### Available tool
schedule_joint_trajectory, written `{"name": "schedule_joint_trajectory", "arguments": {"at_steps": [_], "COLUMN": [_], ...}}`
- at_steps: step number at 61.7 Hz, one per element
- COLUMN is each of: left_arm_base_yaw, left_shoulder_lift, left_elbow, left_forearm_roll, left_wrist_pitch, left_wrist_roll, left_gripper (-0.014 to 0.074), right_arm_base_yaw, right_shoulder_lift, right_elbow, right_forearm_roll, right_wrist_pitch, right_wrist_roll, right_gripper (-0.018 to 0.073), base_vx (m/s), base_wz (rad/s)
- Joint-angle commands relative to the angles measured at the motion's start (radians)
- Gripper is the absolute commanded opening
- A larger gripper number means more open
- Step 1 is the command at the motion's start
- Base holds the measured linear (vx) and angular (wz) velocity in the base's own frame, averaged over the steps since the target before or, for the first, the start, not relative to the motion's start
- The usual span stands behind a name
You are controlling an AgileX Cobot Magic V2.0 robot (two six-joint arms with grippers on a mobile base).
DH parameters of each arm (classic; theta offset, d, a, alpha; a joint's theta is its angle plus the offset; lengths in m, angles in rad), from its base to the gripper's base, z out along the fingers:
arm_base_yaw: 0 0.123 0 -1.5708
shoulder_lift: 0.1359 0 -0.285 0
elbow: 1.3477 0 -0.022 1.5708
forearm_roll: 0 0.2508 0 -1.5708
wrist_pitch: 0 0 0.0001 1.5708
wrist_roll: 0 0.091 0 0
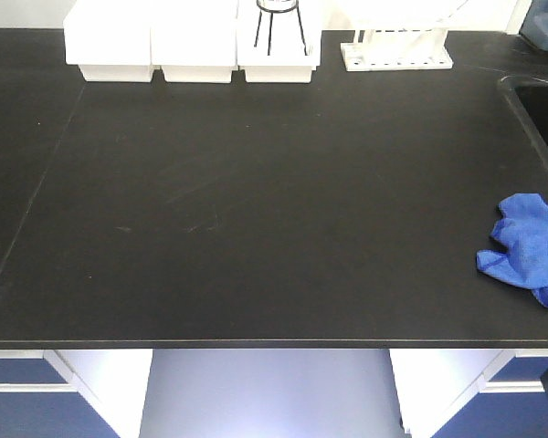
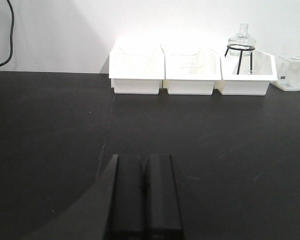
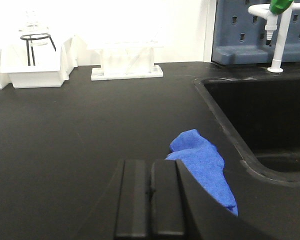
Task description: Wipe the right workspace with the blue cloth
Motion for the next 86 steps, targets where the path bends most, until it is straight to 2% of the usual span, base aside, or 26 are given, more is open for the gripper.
{"name": "schedule_joint_trajectory", "arguments": {"at_steps": [1,65,78,86], "left_arm_base_yaw": [-0.005,-0.005,-0.005,-0.005], "left_shoulder_lift": [-0.016,-0.016,-0.016,-0.016], "left_elbow": [0.030,0.030,0.030,0.030], "left_forearm_roll": [0.001,0.001,0.001,0.001], "left_wrist_pitch": [-0.084,-0.084,-0.084,-0.084], "left_wrist_roll": [-0.008,-0.008,-0.008,-0.008], "left_gripper": [-0.0006,-0.0006,-0.0006,-0.0006], "right_arm_base_yaw": [-0.005,-0.005,-0.005,-0.005], "right_shoulder_lift": [-0.011,-0.011,-0.011,-0.011], "right_elbow": [0.020,0.020,0.020,0.018], "right_forearm_roll": [-0.005,-0.015,-0.012,-0.005], "right_wrist_pitch": [-0.078,-0.094,-0.191,-0.408], "right_wrist_roll": [0.000,-0.005,-0.004,0.014], "right_gripper": [-0.0004,-0.0004,-0.0004,-0.0003], "base_vx": [0.00,0.00,0.00,0.00], "base_wz": [0.00,0.00,0.00,0.00]}}
